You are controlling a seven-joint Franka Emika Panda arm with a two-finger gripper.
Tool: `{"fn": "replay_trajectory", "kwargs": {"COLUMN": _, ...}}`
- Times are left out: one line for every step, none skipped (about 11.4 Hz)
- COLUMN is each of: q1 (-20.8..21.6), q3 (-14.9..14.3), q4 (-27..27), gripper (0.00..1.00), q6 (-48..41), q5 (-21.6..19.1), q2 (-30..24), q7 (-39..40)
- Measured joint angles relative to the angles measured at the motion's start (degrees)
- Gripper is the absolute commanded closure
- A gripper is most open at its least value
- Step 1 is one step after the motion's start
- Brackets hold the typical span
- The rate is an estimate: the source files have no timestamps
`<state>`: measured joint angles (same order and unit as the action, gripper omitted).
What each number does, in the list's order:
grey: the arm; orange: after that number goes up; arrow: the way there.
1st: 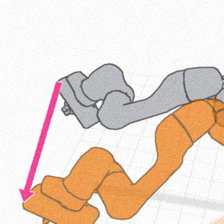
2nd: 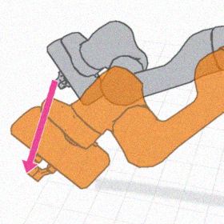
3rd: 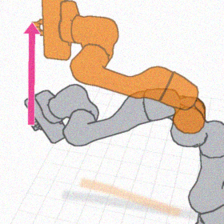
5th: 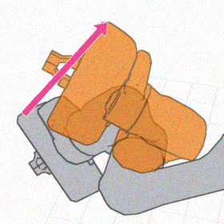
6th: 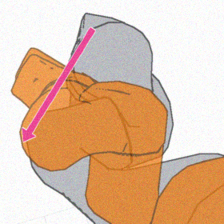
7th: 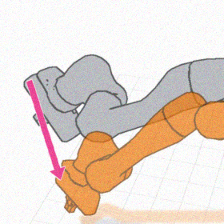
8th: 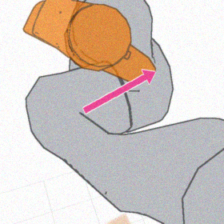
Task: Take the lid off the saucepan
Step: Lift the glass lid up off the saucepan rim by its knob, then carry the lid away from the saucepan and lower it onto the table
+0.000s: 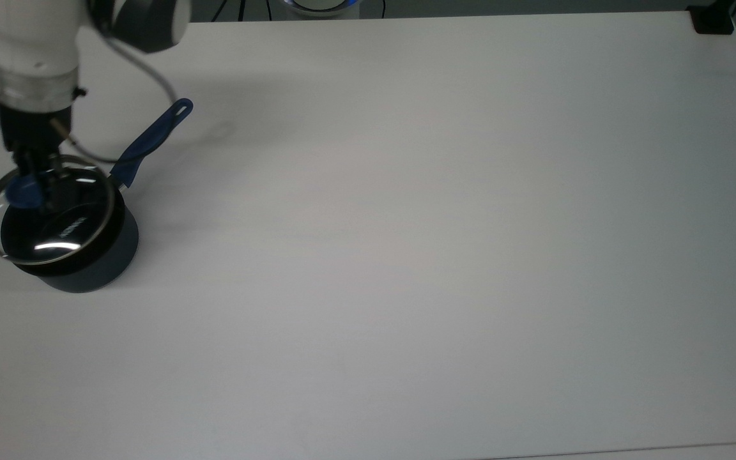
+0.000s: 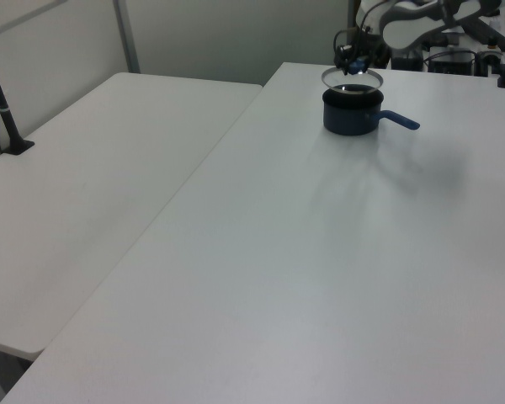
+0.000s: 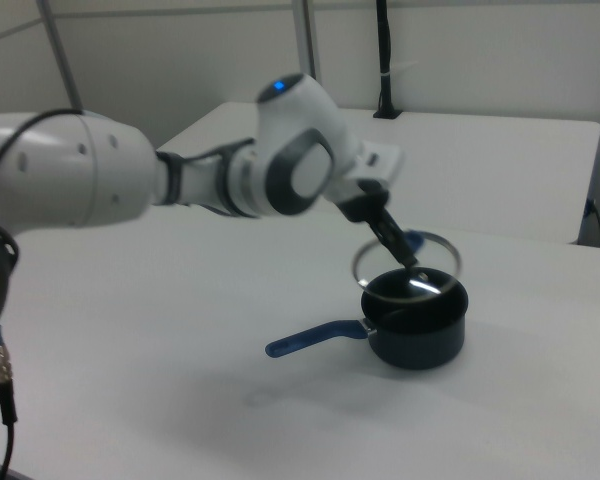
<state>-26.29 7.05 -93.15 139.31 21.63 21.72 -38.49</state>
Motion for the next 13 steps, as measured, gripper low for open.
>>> {"fn": "replay_trajectory", "kwargs": {"q1": 0.09, "q3": 3.02, "q4": -1.56, "gripper": 0.82, "q6": -2.37, "q5": 0.0, "q2": -2.72, "q7": 1.78}}
{"fn": "replay_trajectory", "kwargs": {"q1": 0.24, "q3": 6.67, "q4": -4.44, "gripper": 0.82, "q6": -4.42, "q5": 0.0, "q2": -6.23, "q7": 4.07}}
{"fn": "replay_trajectory", "kwargs": {"q1": 0.38, "q3": 10.19, "q4": -8.1, "gripper": 0.82, "q6": -5.13, "q5": -0.23, "q2": -9.9, "q7": 5.76}}
{"fn": "replay_trajectory", "kwargs": {"q1": 0.53, "q3": 13.66, "q4": -12.11, "gripper": 0.82, "q6": -5.41, "q5": -1.81, "q2": -13.69, "q7": 7.42}}
{"fn": "replay_trajectory", "kwargs": {"q1": 0.81, "q3": 16.8, "q4": -15.56, "gripper": 0.82, "q6": -6.58, "q5": -3.98, "q2": -16.94, "q7": 9.55}}
{"fn": "replay_trajectory", "kwargs": {"q1": 1.09, "q3": 19.43, "q4": -18.08, "gripper": 0.82, "q6": -8.53, "q5": -5.7, "q2": -19.07, "q7": 11.79}}
{"fn": "replay_trajectory", "kwargs": {"q1": 1.18, "q3": 21.13, "q4": -20.27, "gripper": 0.82, "q6": -9.39, "q5": -7.26, "q2": -20.11, "q7": 14.59}}
{"fn": "replay_trajectory", "kwargs": {"q1": 1.21, "q3": 21.75, "q4": -22.52, "gripper": 0.81, "q6": -9.41, "q5": -8.86, "q2": -20.29, "q7": 18.59}}
{"fn": "replay_trajectory", "kwargs": {"q1": 1.21, "q3": 21.78, "q4": -24.75, "gripper": 0.81, "q6": -9.41, "q5": -9.76, "q2": -20.12, "q7": 23.2}}
{"fn": "replay_trajectory", "kwargs": {"q1": 1.19, "q3": 21.76, "q4": -26.87, "gripper": 0.8, "q6": -9.28, "q5": -10.04, "q2": -19.89, "q7": 27.54}}
{"fn": "replay_trajectory", "kwargs": {"q1": 1.12, "q3": 21.74, "q4": -28.99, "gripper": 0.8, "q6": -7.78, "q5": -10.1, "q2": -19.68, "q7": 31.46}}
{"fn": "replay_trajectory", "kwargs": {"q1": 0.99, "q3": 21.63, "q4": -31.41, "gripper": 0.79, "q6": -4.92, "q5": -10.11, "q2": -19.49, "q7": 34.67}}
{"fn": "replay_trajectory", "kwargs": {"q1": 0.88, "q3": 21.45, "q4": -33.52, "gripper": 0.79, "q6": -2.3, "q5": -10.11, "q2": -19.15, "q7": 36.49}}
